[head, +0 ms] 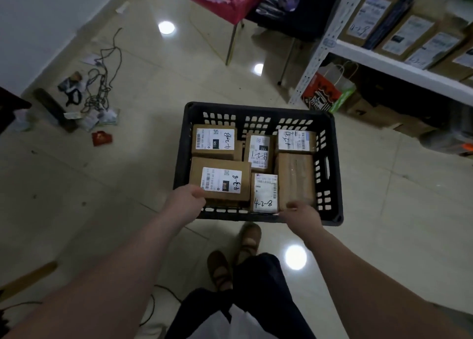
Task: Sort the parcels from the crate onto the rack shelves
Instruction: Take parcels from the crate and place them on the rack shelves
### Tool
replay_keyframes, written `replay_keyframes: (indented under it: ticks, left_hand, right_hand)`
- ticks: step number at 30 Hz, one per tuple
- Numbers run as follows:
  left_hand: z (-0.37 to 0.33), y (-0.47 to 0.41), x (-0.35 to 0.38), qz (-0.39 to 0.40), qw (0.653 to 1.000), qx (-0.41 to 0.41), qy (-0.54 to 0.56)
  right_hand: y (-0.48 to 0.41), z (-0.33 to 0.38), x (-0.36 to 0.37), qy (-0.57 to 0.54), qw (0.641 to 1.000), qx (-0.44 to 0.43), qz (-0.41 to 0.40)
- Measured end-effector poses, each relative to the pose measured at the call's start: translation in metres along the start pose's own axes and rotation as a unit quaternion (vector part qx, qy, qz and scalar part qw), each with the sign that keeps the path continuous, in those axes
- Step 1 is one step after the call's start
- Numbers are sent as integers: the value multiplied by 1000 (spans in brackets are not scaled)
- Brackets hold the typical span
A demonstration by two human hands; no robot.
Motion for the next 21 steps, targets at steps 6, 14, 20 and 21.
replay_keyframes:
  ticks: [6, 14, 20, 21]
  left_hand:
    - [-8, -35, 10, 29, 997, -15, -71]
    - [-55, -104, 37, 79, 980, -3, -183]
    - [-87, -148, 83, 113, 970, 25, -215]
    - [-89, -153, 89, 118, 968, 26, -221]
  right_hand:
    - [-54, 6, -7, 29, 998, 56, -25]
    - [-129, 7, -21, 64, 992, 93, -60]
    - [-165, -8, -17, 83, 989, 114, -40]
    - [-169, -12, -13, 90, 988, 120, -36]
Point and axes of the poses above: each hand's wrist, its own y-axis away from the middle knuckle, its own x-axis out of the palm, z = x × y, the point moved 6 cm from there along -y, towards the middle knuckle, and after that the axes turned 1 degree about -y, right-handed, at the moved point
